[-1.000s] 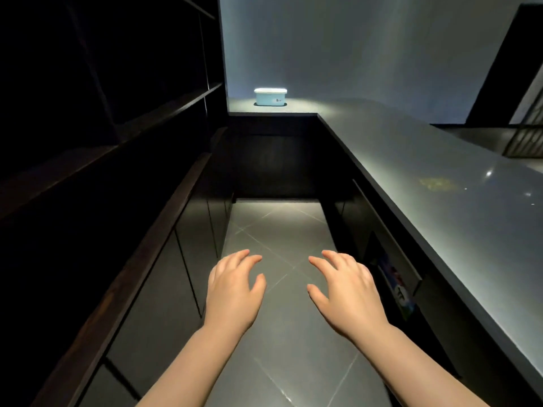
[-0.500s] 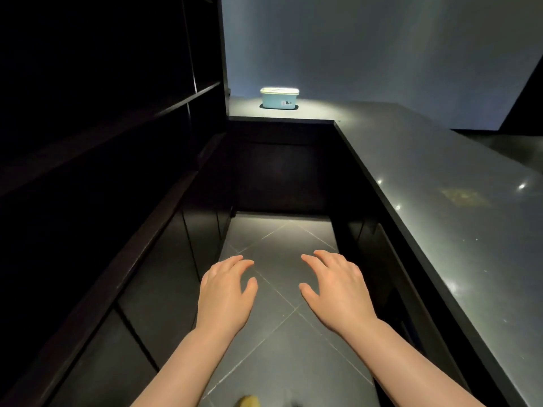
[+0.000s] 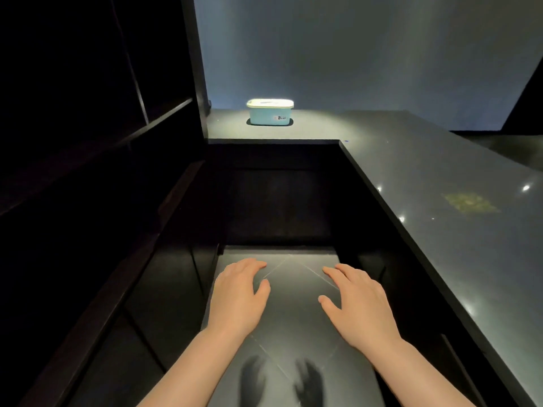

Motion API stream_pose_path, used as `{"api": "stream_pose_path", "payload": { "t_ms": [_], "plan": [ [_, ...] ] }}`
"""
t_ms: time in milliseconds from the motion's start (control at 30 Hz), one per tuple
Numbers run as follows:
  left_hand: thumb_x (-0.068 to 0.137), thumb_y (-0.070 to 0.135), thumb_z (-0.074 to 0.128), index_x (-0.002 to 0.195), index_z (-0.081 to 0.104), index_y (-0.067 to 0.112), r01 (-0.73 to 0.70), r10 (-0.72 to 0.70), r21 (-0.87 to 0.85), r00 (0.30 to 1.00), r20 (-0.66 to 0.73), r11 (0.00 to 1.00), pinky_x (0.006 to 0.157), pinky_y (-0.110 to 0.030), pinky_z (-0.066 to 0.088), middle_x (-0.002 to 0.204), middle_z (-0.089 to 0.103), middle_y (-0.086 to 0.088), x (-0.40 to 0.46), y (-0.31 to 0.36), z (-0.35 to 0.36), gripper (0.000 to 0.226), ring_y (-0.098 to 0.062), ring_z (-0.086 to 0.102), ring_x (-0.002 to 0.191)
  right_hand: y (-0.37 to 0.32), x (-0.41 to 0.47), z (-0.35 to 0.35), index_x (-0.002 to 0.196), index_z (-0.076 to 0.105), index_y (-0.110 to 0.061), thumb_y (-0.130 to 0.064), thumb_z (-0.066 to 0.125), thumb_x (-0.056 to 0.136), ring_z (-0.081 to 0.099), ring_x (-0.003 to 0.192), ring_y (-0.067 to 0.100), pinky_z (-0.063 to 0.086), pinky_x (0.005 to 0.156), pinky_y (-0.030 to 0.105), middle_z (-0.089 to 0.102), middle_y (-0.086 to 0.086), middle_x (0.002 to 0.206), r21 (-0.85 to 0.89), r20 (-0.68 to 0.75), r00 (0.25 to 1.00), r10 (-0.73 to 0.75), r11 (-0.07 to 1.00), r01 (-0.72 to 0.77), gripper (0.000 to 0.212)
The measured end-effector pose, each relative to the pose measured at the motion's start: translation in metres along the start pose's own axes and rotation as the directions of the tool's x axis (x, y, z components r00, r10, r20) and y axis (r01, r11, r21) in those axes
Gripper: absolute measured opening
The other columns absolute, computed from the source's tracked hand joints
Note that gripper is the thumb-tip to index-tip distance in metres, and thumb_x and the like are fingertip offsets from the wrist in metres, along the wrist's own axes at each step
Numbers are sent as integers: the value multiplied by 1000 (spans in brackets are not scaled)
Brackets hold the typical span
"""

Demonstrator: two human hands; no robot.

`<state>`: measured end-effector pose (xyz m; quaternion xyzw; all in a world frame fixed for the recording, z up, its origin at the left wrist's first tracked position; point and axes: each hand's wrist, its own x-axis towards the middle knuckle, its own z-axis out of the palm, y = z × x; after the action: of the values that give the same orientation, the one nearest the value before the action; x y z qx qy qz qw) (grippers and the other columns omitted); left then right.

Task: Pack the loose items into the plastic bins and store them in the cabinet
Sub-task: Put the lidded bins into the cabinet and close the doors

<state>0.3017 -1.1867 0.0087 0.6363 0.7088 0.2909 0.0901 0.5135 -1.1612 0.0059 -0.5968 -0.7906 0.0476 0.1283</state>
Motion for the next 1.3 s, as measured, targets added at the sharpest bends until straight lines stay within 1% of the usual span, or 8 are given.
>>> {"api": "stream_pose_path", "payload": {
  "t_ms": [167, 333, 400, 500, 700, 900, 1100, 1300],
  "plan": [
    [90, 30, 53, 128, 53, 29, 12, -12, -14, 1000, -11, 1000, 105, -27, 33, 131, 53, 13, 133, -8, 47, 39, -8, 44, 122, 49, 137, 20, 144, 35, -34, -50, 46, 90, 34, 133, 11, 28, 107, 28, 38, -11, 145, -10, -46, 999, 14, 1000, -15, 58],
    [90, 30, 54, 126, 54, 30, 63, -65, -40, 996, -54, 997, 105, -28, 33, 130, 54, 13, 258, 0, 72, 36, -8, 45, 121, 80, 264, 31, 144, 32, -37, -51, 47, 89, 30, 135, 10, 24, 109, 28, 36, -13, 146, 41, 3, 1000, -9, 999, 9, 58],
    [90, 30, 54, 125, 55, 30, 82, -87, -48, 991, -101, 995, 106, -29, 33, 129, 54, 14, 307, 1, 77, 35, -8, 45, 121, 89, 316, 29, 143, 33, -37, -50, 48, 89, 31, 135, 10, 24, 110, 29, 37, -13, 145, 34, -16, 999, -30, 999, 30, 58],
    [90, 28, 55, 124, 57, 30, 117, -128, -80, 981, -146, 990, 105, -30, 34, 128, 55, 14, 365, -7, 85, 34, -8, 45, 122, 92, 389, 29, 143, 35, -36, -48, 49, 89, 32, 134, 11, 25, 109, 29, 38, -12, 145, 33, -30, 998, -61, 998, 62, 57],
    [90, 29, 55, 126, 55, 31, 224, -233, -97, 967, -101, 970, 104, -28, 35, 129, 54, 15, 477, -59, 127, 36, -7, 45, 121, 85, 534, 56, 143, 35, -37, -49, 49, 88, 32, 134, 11, 25, 109, 30, 38, -12, 145, 44, -11, 991, -133, 990, 133, 57],
    [89, 29, 56, 125, 55, 31, 188, -200, -124, 976, -91, 974, 104, -28, 35, 129, 54, 14, 637, -103, 142, 36, -8, 46, 121, 78, 695, 78, 144, 34, -36, -48, 48, 89, 31, 136, 11, 26, 110, 29, 37, -10, 147, 27, 3, 995, -98, 995, 98, 58],
    [88, 29, 57, 126, 56, 29, 165, -177, -89, 975, -137, 982, 102, -35, 41, 127, 57, 11, 793, -142, 126, 37, -11, 49, 118, 68, 836, 80, 144, 34, -34, -47, 48, 90, 30, 136, 9, 26, 110, 29, 36, -12, 147, 70, -68, 996, -59, 995, 63, 57],
    [91, 30, 52, 130, 51, 29, 54, -54, 5, 996, -74, 999, 107, -30, 34, 133, 52, 12, 928, -156, 151, 39, -9, 44, 125, 92, 967, 96, 141, 39, -33, -42, 52, 90, 35, 133, 12, 28, 108, 32, 42, -11, 143, 142, -74, 997, 1, 990, 10, 53]
  ]
}}
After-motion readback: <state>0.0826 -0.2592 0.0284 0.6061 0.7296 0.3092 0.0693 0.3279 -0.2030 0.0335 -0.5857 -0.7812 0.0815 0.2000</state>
